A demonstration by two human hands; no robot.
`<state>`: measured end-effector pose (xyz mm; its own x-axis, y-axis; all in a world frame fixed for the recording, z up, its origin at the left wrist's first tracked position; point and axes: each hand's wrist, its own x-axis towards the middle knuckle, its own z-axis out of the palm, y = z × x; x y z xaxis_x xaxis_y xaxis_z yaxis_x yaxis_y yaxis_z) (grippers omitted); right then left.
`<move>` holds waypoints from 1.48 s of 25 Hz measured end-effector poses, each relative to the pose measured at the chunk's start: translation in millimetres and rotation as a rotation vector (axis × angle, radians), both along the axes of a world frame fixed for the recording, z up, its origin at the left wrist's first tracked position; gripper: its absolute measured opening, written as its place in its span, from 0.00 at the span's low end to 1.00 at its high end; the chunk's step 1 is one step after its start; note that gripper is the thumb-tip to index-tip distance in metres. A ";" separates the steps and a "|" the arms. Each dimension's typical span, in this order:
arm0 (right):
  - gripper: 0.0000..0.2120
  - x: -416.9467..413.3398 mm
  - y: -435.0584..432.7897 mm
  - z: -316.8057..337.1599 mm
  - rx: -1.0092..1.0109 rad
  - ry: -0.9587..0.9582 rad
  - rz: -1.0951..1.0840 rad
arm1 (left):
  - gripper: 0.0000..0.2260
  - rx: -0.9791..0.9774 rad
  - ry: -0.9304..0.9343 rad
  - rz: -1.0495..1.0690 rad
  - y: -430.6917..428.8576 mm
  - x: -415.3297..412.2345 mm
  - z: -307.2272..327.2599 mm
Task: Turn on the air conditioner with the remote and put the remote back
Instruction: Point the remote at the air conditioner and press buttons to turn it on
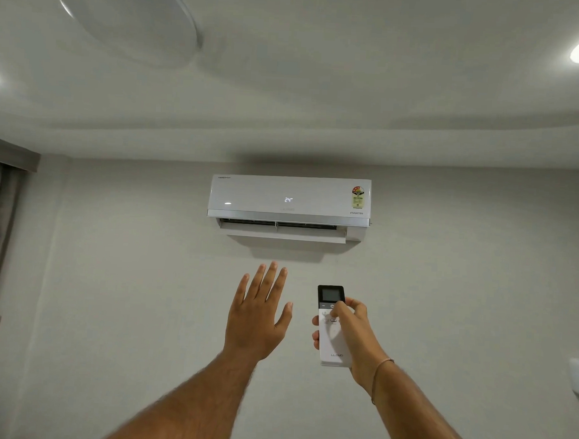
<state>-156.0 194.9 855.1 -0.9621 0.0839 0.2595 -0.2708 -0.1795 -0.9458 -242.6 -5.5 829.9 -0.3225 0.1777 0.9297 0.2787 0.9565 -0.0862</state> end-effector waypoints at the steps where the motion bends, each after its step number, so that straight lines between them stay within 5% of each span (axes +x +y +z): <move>1: 0.21 0.1 0.1 0.0 -0.001 -0.001 -0.001 | 0.31 -0.001 0.002 -0.001 -0.2 0.1 -0.4; 14: 0.21 -1.9 1.1 -1.2 -0.019 -0.002 0.004 | 0.31 0.007 -0.008 -0.004 0.7 -0.2 -1.8; 19: 0.13 -3.9 0.5 -1.7 -0.081 0.003 0.009 | 0.31 0.000 -0.009 0.002 0.7 -2.2 -1.7; 25: 0.27 -8.5 4.5 -2.8 -0.099 -0.080 0.073 | 0.31 -0.001 -0.011 0.004 0.7 -3.2 -3.8; 30: 0.12 -4.1 3.0 -2.9 -0.052 0.017 0.015 | 0.31 -0.006 -0.016 0.001 3.0 -3.1 -0.8; 37: 0.16 1.7 2.8 -2.0 -0.023 0.039 0.000 | 0.32 -0.007 -0.035 0.000 4.7 -1.9 -1.7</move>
<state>-154.3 197.7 853.1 -0.9513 0.0898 0.2949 -0.3073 -0.2010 -0.9301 -244.5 -0.8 828.2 -0.3546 0.1840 0.9168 0.2814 0.9560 -0.0830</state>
